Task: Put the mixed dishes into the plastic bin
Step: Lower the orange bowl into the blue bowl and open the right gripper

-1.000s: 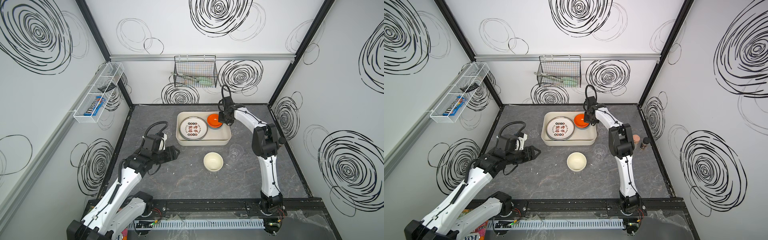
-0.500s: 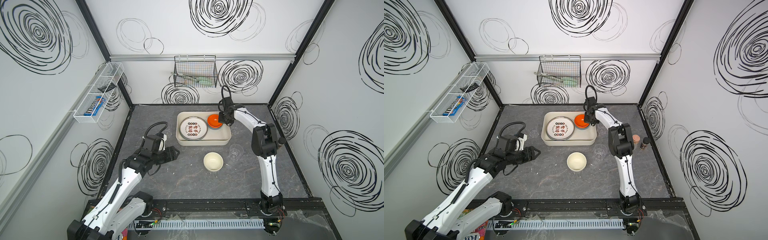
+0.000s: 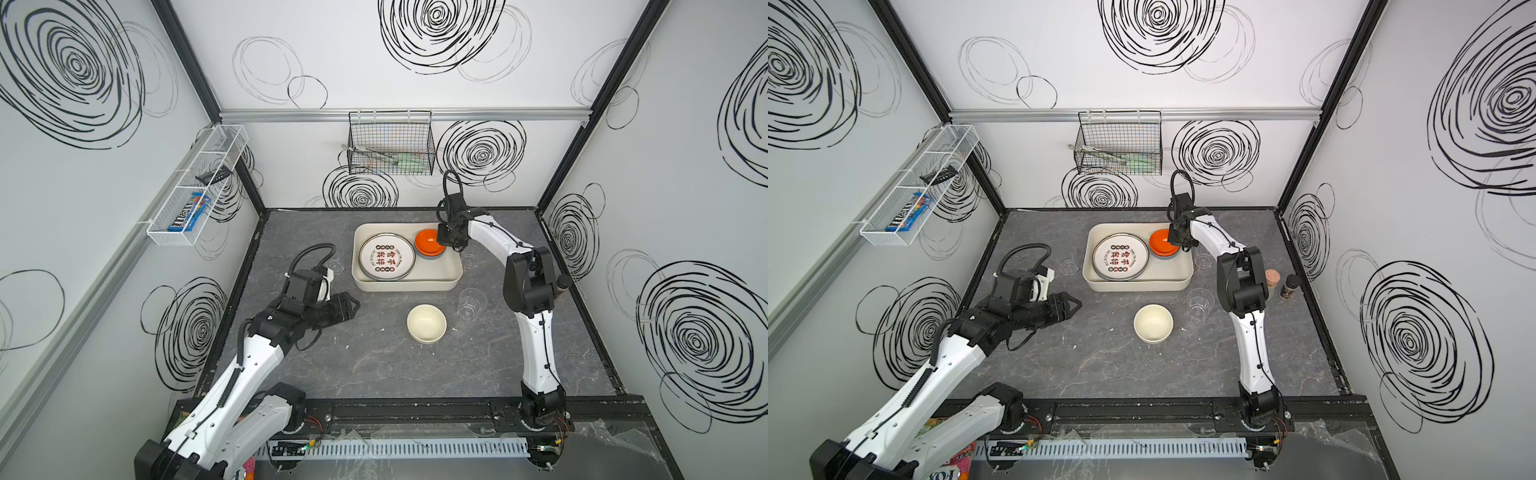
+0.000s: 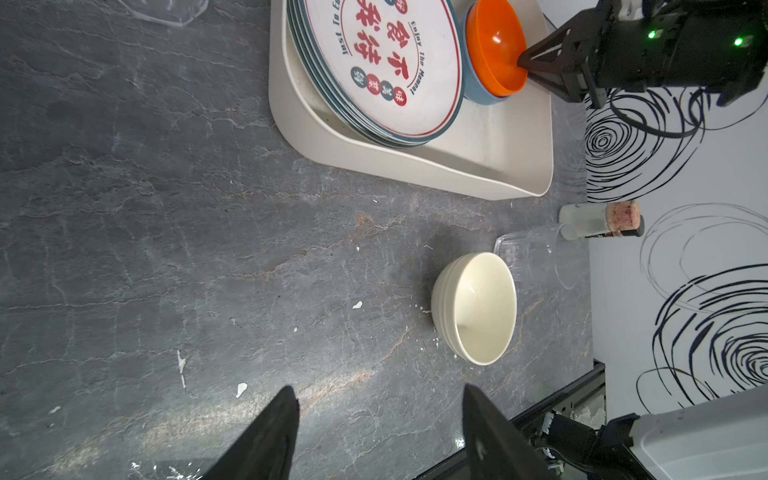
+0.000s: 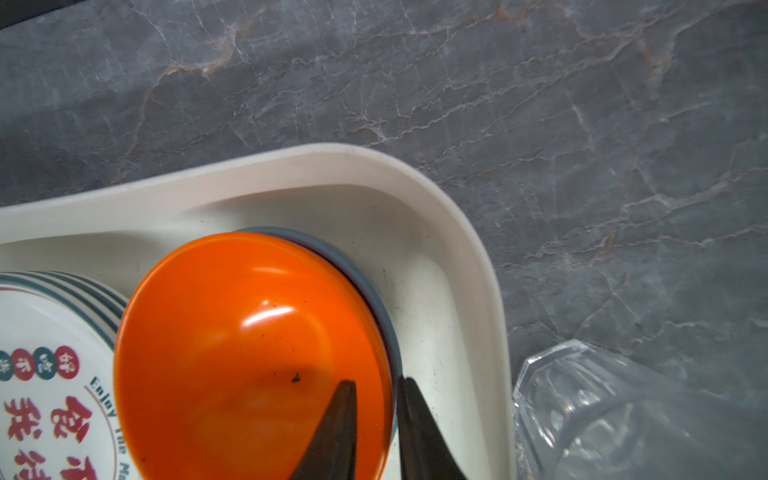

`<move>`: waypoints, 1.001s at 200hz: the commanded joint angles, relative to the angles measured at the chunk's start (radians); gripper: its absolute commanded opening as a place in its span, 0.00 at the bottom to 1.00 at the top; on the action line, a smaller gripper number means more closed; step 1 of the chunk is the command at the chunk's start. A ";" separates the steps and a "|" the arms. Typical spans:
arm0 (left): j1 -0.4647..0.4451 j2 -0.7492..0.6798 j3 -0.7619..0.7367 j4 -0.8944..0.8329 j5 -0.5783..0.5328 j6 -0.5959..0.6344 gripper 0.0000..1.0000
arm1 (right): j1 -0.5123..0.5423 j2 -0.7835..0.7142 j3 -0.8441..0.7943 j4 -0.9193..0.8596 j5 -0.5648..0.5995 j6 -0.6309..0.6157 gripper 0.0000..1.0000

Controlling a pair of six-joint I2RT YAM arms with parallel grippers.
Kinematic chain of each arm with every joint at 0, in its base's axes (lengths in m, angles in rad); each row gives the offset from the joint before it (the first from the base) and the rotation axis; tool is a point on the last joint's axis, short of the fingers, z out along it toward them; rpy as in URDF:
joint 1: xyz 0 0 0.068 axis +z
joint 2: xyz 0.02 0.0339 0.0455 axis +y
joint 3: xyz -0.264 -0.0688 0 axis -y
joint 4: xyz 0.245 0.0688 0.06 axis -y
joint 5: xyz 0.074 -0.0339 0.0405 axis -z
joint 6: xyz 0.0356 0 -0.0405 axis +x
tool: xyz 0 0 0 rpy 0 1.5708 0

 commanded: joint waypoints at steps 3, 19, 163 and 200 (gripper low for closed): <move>0.012 -0.010 0.011 0.037 0.005 -0.004 0.66 | 0.009 -0.137 -0.038 0.016 0.011 0.000 0.24; 0.013 -0.012 0.010 0.039 0.003 -0.006 0.66 | 0.020 -0.188 -0.088 0.031 0.005 0.000 0.26; 0.005 -0.016 -0.009 0.044 0.021 -0.021 0.62 | 0.153 -0.611 -0.571 0.168 -0.204 -0.015 0.32; -0.019 -0.002 -0.024 0.075 0.040 -0.028 0.61 | 0.157 -0.728 -0.723 0.210 -0.337 -0.017 0.36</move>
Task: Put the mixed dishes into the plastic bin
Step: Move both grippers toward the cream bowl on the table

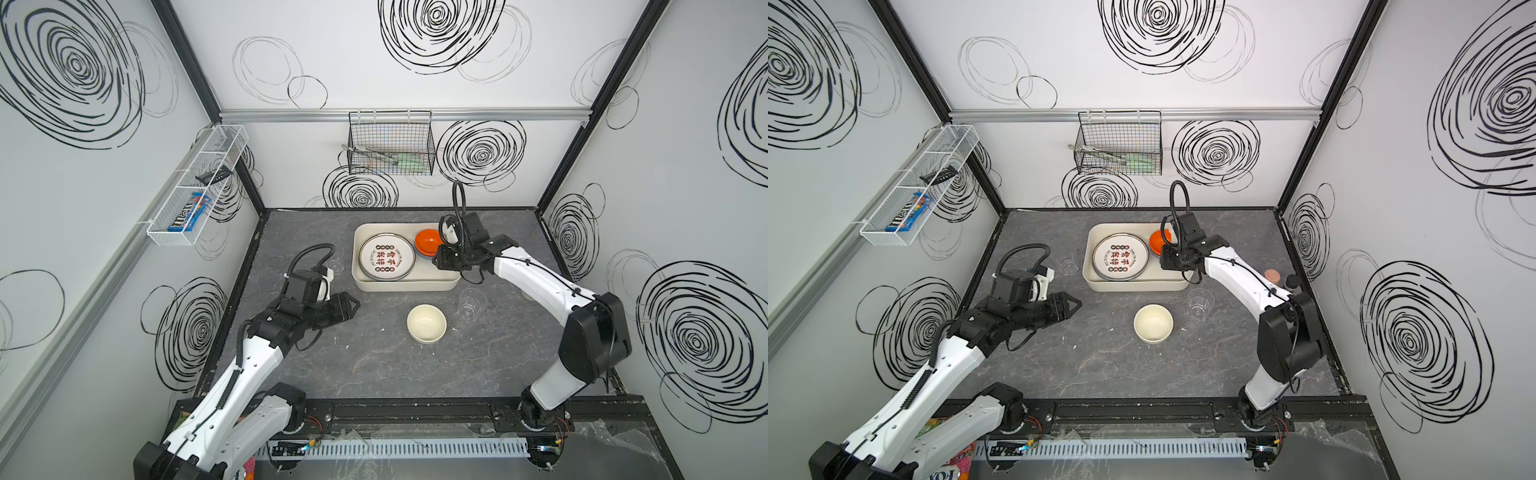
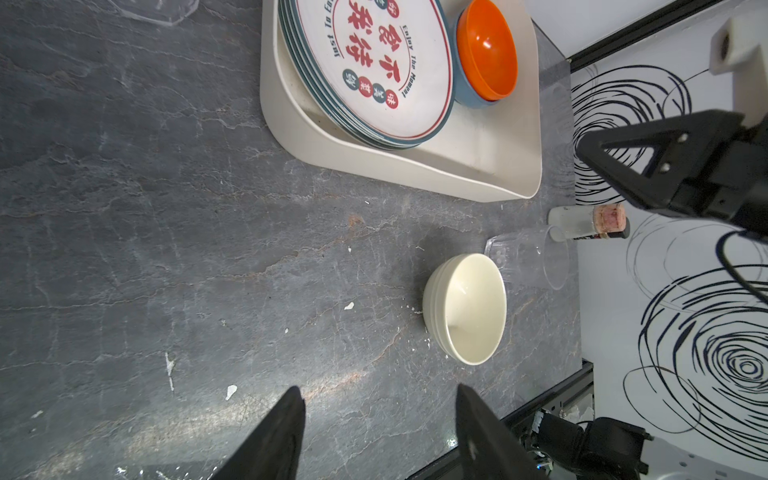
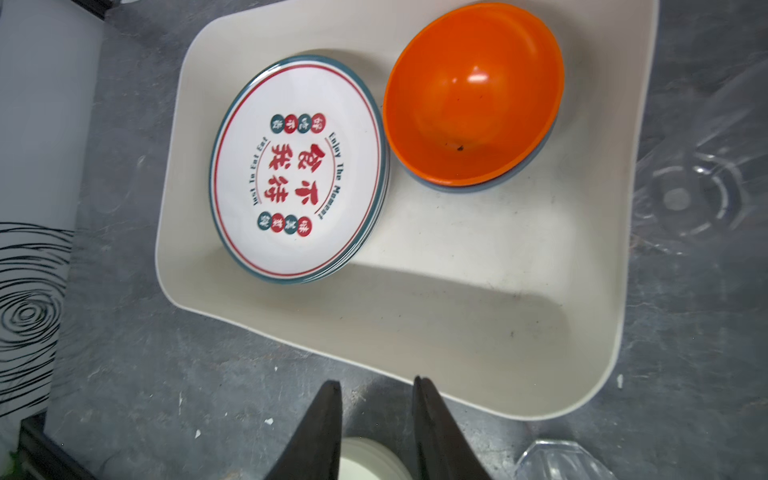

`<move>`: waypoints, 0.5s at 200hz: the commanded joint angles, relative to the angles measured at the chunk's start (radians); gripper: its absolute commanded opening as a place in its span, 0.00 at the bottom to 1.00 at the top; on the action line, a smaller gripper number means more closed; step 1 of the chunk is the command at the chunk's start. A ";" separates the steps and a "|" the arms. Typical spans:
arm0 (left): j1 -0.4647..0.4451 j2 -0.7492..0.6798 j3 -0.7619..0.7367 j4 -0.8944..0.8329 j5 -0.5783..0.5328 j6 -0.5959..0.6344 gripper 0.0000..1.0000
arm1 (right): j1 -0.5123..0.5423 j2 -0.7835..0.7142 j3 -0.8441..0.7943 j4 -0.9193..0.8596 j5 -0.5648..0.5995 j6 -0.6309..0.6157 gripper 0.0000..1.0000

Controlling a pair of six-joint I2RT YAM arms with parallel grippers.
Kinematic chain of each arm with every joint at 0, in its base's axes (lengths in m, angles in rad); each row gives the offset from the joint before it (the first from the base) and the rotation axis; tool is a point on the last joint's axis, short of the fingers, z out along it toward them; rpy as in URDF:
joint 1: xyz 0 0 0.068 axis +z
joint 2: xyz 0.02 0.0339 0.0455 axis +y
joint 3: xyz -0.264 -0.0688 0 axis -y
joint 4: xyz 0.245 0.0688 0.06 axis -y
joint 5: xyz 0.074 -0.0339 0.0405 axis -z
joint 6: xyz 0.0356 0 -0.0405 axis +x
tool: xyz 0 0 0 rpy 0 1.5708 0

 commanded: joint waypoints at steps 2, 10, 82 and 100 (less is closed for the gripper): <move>-0.017 0.007 -0.018 0.058 0.024 -0.011 0.61 | 0.007 -0.083 -0.080 0.044 -0.116 -0.007 0.36; -0.025 0.012 -0.021 0.067 0.028 -0.013 0.61 | 0.008 -0.106 -0.109 0.047 -0.146 -0.008 0.36; -0.184 0.116 -0.038 0.185 0.018 -0.063 0.61 | -0.016 -0.349 -0.376 0.042 -0.387 -0.033 0.39; -0.225 0.157 -0.033 0.218 0.006 -0.073 0.61 | -0.024 -0.415 -0.433 0.035 -0.419 -0.030 0.40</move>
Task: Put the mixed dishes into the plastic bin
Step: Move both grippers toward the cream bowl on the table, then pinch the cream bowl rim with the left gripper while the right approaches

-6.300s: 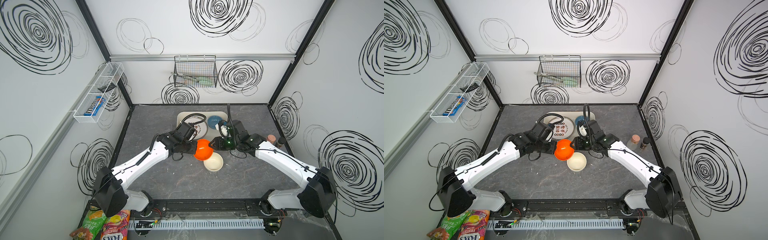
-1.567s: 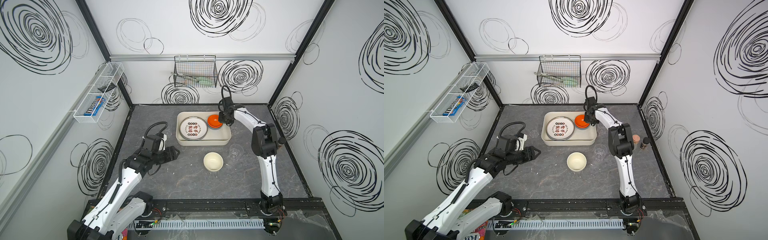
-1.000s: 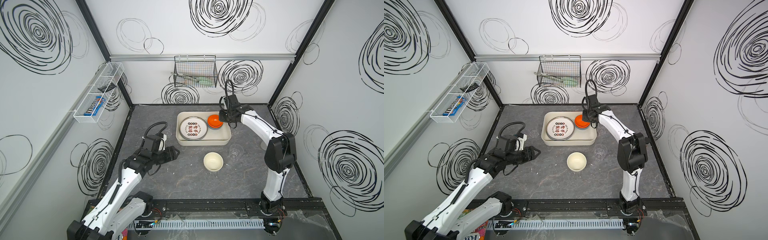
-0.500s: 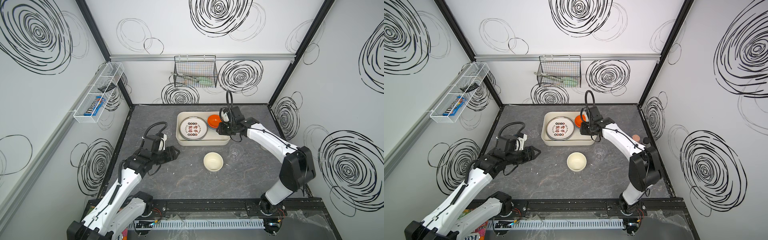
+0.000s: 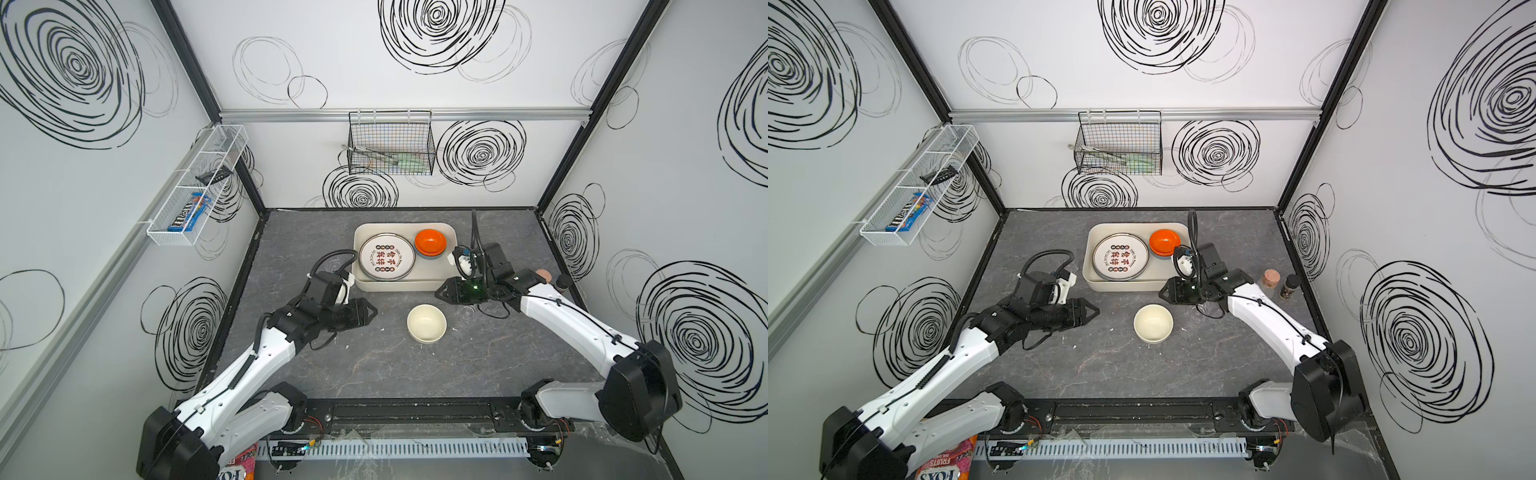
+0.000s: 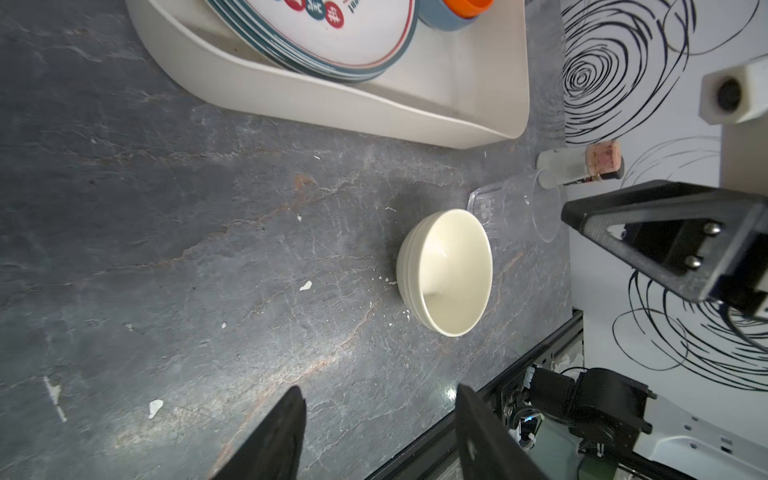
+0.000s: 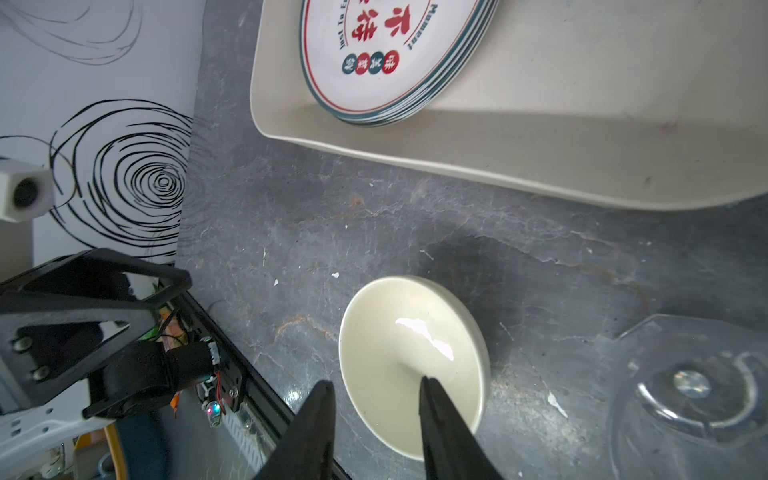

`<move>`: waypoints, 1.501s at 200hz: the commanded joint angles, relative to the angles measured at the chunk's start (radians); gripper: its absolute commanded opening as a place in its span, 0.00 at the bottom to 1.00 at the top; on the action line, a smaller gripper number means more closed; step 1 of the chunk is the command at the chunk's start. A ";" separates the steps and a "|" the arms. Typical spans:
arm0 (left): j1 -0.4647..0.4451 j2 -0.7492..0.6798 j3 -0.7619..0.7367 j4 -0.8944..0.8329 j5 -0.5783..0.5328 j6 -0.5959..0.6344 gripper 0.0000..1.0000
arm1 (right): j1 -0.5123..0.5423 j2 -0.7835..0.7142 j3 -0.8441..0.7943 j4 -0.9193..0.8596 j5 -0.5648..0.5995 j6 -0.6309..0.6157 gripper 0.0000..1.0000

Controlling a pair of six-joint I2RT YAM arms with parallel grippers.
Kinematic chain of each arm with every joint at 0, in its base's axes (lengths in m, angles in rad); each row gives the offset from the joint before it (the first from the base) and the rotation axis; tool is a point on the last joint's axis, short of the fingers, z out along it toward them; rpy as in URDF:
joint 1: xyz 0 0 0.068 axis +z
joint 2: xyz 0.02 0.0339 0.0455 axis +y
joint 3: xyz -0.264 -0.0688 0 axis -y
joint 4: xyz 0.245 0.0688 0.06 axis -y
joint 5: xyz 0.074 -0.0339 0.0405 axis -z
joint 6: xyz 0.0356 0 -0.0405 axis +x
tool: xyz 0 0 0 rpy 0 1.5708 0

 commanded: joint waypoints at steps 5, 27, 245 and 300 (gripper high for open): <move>-0.053 0.053 -0.002 0.101 -0.016 -0.029 0.61 | -0.016 -0.102 -0.073 -0.009 -0.105 -0.014 0.40; -0.101 0.114 0.011 0.131 -0.033 -0.033 0.61 | -0.032 -0.185 -0.133 -0.020 -0.124 -0.007 0.42; -0.296 0.606 0.210 0.243 -0.085 -0.007 0.48 | -0.092 -0.435 -0.358 -0.004 -0.109 0.053 0.48; -0.299 0.647 0.213 0.253 -0.075 0.000 0.32 | -0.098 -0.429 -0.364 0.001 -0.113 0.051 0.47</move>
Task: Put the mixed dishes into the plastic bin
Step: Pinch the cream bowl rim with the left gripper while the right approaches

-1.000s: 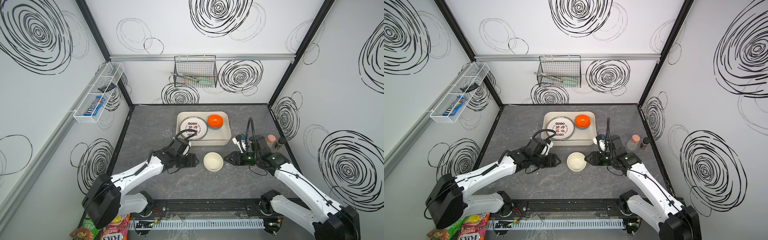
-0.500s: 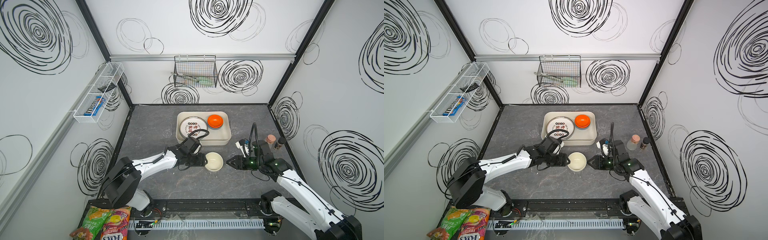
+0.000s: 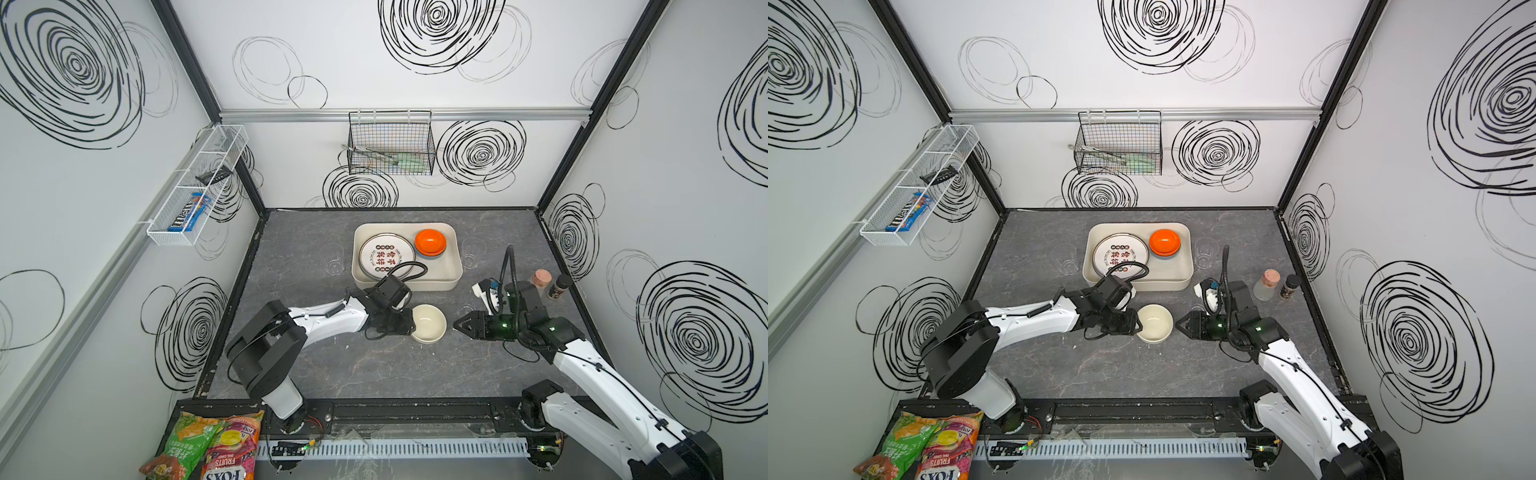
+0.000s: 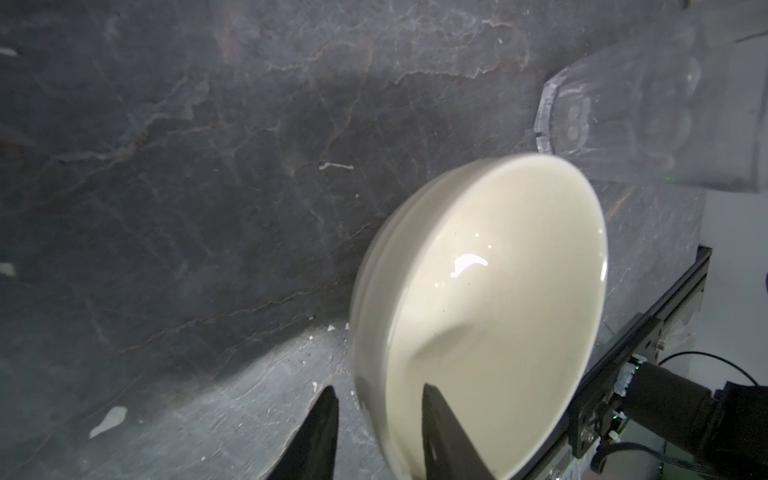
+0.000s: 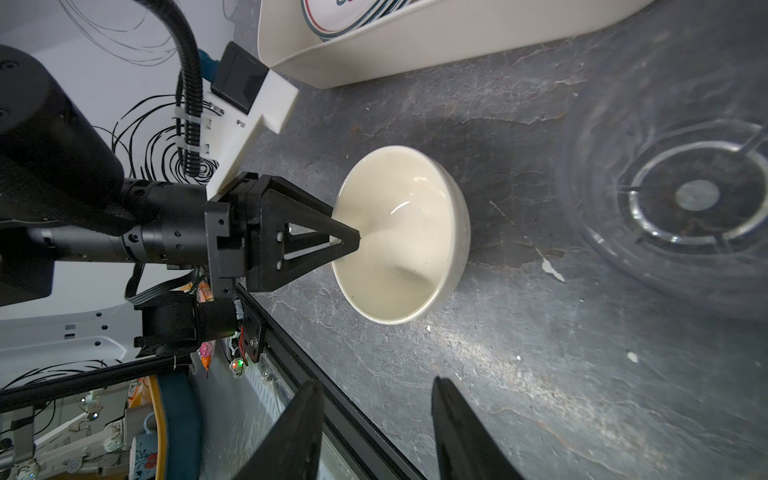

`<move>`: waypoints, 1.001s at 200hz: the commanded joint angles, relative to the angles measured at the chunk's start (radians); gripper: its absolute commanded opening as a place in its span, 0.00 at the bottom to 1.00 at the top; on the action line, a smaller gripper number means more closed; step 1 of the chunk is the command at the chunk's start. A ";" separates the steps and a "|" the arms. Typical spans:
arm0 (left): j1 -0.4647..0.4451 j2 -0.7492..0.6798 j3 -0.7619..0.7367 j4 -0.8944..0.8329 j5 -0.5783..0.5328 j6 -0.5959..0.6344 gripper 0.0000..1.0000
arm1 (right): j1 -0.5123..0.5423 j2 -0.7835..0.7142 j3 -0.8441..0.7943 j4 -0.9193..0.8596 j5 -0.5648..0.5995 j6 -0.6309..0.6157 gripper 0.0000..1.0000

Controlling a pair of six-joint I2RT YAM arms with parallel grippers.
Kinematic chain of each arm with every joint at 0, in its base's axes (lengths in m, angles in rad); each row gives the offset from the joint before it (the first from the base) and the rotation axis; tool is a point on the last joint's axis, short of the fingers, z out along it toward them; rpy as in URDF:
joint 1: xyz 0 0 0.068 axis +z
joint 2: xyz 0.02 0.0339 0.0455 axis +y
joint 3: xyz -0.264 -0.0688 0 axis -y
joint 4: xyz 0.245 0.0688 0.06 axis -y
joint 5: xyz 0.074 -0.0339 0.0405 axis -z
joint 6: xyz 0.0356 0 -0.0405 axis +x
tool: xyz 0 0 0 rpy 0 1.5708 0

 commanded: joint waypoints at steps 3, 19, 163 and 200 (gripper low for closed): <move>-0.005 0.013 0.026 0.025 -0.002 0.017 0.31 | -0.006 -0.008 -0.007 0.008 -0.009 -0.003 0.48; -0.005 0.012 0.026 0.021 -0.005 0.019 0.27 | -0.006 -0.008 -0.008 0.008 -0.008 -0.002 0.47; 0.042 -0.157 -0.015 -0.057 -0.042 0.049 0.04 | -0.013 0.021 0.056 -0.019 0.050 0.003 0.50; 0.071 -0.214 -0.005 -0.105 -0.058 0.068 0.04 | -0.005 0.062 0.107 -0.024 0.066 0.008 0.53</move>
